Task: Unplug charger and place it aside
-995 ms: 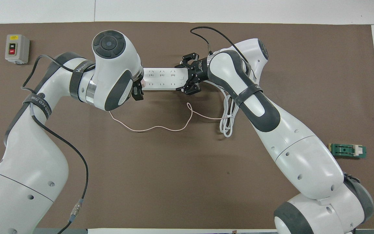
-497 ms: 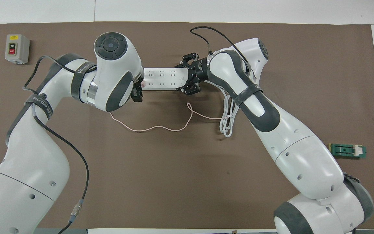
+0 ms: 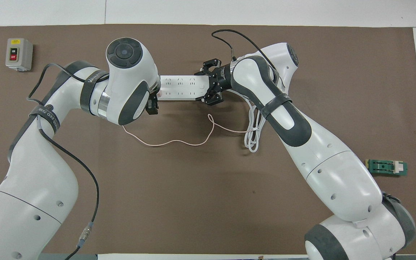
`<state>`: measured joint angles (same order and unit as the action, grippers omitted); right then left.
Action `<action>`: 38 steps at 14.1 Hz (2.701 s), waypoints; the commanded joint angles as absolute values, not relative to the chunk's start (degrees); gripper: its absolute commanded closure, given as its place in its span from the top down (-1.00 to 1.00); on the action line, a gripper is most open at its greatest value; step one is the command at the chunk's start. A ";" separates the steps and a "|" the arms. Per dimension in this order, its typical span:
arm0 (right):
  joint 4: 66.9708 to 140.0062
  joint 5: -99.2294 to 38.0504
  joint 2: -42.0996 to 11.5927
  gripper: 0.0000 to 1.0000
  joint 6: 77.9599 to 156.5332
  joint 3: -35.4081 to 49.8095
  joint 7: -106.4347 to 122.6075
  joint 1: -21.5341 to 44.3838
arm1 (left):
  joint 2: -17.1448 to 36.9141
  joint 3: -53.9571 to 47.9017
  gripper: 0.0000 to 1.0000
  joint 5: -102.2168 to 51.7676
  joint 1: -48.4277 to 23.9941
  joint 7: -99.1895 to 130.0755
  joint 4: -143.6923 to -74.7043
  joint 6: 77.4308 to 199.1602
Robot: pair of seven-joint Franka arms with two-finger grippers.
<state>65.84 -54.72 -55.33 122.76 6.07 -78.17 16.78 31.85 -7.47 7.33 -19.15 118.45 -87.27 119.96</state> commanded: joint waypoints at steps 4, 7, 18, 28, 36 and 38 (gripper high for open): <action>65.39 -55.02 -56.51 -0.16 123.84 6.33 -75.94 18.37 | 31.64 -6.94 0.58 8.35 -20.04 117.51 -89.03 122.61; 65.39 -55.02 -56.51 -0.16 123.84 6.33 -75.94 18.37 | 31.64 -6.94 -0.99 8.35 -20.04 116.98 -89.12 122.61; 65.39 -55.11 -56.51 -0.16 123.84 6.33 -75.94 18.37 | 31.64 -6.94 -1.00 8.35 -20.04 116.89 -89.56 123.22; 65.39 -55.11 -56.51 -0.16 123.84 6.24 -75.94 18.37 | 30.94 -7.12 -1.00 8.18 -19.43 111.28 -82.54 110.85; 65.39 -55.20 -56.34 0.22 123.84 6.15 -76.64 18.37 | 25.06 -8.26 -1.00 6.60 -17.14 100.93 -88.50 111.27; 65.39 -55.20 -56.16 0.49 123.92 6.15 -76.90 18.37 | 22.60 -8.35 -1.00 6.50 -16.00 96.26 -91.13 111.27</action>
